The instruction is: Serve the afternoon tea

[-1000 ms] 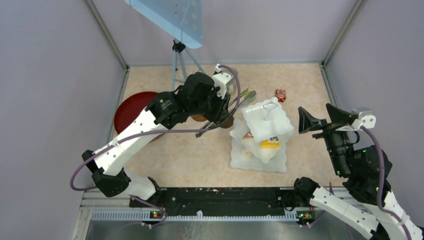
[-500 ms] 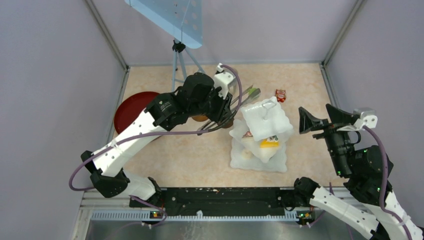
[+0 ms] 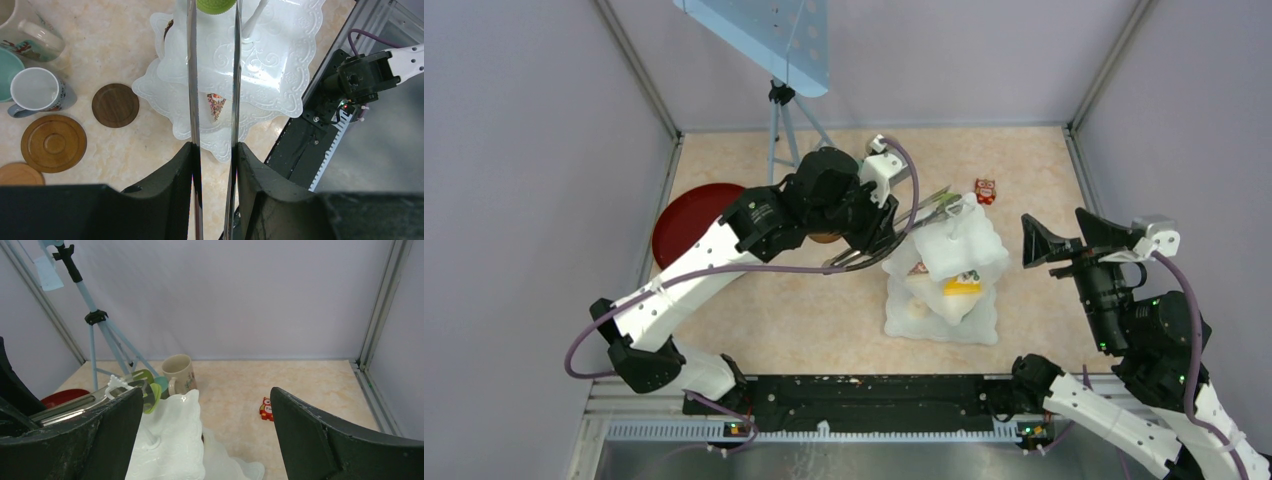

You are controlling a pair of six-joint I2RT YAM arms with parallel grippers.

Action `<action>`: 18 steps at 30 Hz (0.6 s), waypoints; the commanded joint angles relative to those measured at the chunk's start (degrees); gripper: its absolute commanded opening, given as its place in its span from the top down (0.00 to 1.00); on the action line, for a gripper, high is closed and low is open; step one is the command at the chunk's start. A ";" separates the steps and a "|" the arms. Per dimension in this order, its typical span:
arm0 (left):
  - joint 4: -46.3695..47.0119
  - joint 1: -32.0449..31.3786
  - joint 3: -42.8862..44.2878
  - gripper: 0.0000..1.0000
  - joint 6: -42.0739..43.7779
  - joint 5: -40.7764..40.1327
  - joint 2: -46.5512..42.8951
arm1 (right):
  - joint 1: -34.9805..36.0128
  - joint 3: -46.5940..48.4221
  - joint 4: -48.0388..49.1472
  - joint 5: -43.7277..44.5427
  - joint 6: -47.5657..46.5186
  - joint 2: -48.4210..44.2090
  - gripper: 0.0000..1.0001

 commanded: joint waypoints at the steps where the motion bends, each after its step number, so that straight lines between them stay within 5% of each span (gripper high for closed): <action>1: 3.66 -0.19 1.49 0.68 1.13 1.80 1.38 | 0.52 1.63 0.84 -0.23 0.49 0.35 0.05; 14: 2.54 -0.19 2.35 0.44 0.64 -0.25 1.34 | 0.58 1.22 0.42 -0.47 0.73 0.23 0.05; 18: 2.11 -0.18 2.03 0.43 0.61 -2.21 0.04 | 0.52 1.12 0.41 -0.45 0.60 0.16 0.05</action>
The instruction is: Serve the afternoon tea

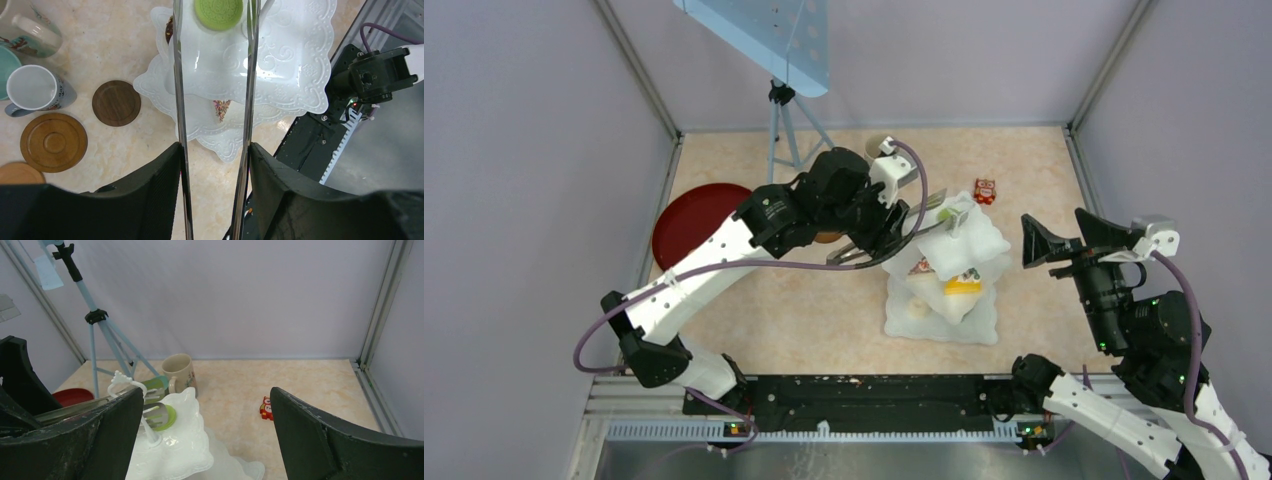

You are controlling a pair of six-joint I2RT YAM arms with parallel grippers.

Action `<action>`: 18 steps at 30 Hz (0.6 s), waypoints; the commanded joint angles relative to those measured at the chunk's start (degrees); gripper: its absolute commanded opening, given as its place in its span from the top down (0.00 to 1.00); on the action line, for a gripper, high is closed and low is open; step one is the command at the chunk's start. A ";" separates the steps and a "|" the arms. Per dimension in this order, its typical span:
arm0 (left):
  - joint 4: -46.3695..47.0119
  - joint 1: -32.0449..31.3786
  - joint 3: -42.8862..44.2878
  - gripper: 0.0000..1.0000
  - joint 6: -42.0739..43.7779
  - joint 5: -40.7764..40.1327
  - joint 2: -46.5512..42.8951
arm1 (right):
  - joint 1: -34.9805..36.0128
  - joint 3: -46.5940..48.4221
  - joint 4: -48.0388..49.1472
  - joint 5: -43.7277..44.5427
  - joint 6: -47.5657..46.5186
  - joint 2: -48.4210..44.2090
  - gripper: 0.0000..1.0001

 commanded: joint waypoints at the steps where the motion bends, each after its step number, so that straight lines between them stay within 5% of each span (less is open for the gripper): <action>1: 1.89 -0.19 1.80 0.43 0.04 -2.84 -3.30 | 0.53 0.99 0.63 -0.45 0.36 0.16 0.05; 18: -1.12 -0.10 -1.58 0.52 -6.00 -23.24 -14.43 | 0.56 0.20 1.67 -3.60 -1.19 1.99 0.05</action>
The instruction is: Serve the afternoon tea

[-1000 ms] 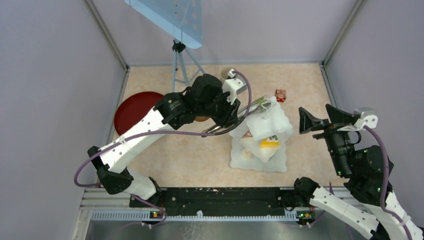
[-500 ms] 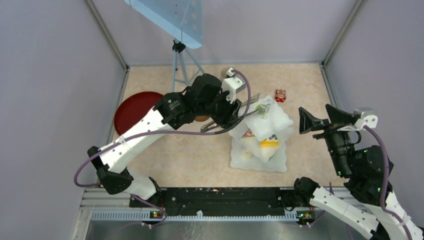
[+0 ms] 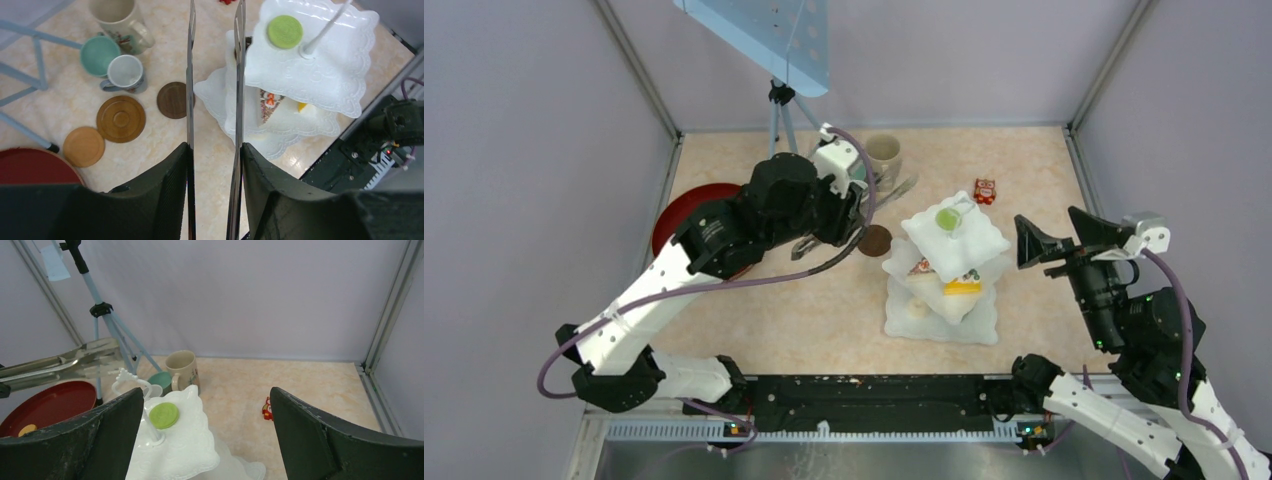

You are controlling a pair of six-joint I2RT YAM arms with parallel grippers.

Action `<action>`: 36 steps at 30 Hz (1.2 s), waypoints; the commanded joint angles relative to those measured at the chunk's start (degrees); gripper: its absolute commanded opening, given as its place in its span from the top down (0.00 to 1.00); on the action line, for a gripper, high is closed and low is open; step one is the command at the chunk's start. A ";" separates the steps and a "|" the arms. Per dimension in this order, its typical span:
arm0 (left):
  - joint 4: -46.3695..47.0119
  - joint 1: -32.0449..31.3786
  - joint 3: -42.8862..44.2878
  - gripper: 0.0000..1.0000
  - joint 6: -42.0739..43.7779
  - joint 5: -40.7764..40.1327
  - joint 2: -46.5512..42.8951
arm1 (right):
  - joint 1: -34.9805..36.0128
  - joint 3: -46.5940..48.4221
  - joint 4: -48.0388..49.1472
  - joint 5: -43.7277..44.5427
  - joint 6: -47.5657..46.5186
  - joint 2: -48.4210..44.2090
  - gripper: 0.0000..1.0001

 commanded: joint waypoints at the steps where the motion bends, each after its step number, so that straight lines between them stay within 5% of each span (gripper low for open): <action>1: -0.75 -0.10 -0.89 0.53 -5.18 -12.35 -5.60 | 0.53 0.09 1.88 -2.37 -0.55 1.34 0.05; 7: -10.41 3.44 1.72 0.47 -11.25 -21.68 -3.78 | 0.52 -0.29 2.41 -2.78 -1.69 2.04 0.05; 12: -12.76 16.99 -3.64 0.52 -13.75 -16.90 -3.01 | 0.52 -1.64 3.46 -3.24 -2.25 2.83 0.05; 23: -18.43 32.61 -15.85 0.52 -15.57 -18.22 -7.43 | 0.52 -6.35 6.91 -5.45 -1.43 3.08 0.05; 29: -16.08 49.93 -23.82 0.51 -11.99 -10.34 -8.68 | 0.52 -7.80 8.15 -6.48 -1.70 2.05 0.05; 36: -12.34 60.58 -28.61 0.49 -8.66 -6.18 -7.49 | 1.03 -9.90 8.66 -4.86 -2.13 -0.96 0.04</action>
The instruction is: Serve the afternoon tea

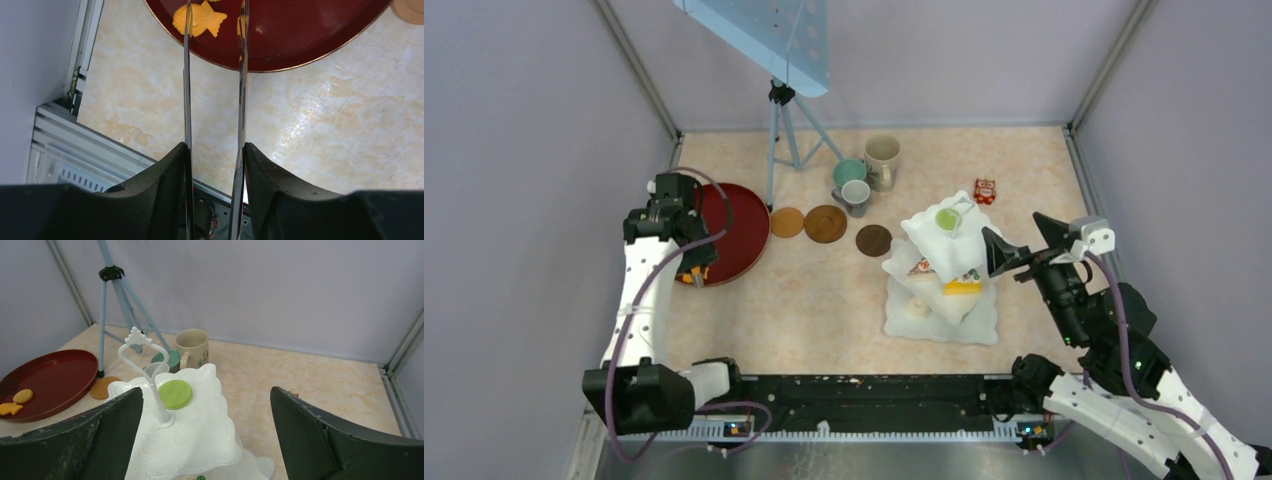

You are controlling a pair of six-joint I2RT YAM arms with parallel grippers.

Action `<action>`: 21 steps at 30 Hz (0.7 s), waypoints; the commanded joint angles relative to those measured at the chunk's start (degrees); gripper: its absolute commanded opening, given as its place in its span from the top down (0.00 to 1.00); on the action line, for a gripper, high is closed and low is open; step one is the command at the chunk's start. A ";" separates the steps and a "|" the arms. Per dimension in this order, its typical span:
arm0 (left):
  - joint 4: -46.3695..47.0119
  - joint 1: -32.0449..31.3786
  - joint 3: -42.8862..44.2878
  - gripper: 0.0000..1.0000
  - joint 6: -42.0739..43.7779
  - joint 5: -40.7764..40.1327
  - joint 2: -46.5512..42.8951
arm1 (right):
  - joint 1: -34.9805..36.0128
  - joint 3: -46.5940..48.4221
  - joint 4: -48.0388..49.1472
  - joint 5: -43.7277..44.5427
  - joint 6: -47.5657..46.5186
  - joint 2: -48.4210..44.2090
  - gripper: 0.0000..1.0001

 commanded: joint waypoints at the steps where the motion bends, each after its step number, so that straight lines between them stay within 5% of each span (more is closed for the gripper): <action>1: 5.09 4.83 -1.80 0.49 3.47 5.01 -0.09 | 1.49 -0.55 3.21 1.20 -1.05 -1.69 0.04; 21: 15.61 12.89 -5.97 0.39 8.87 9.24 6.37 | 3.57 -1.06 3.92 2.22 -2.25 -2.30 0.04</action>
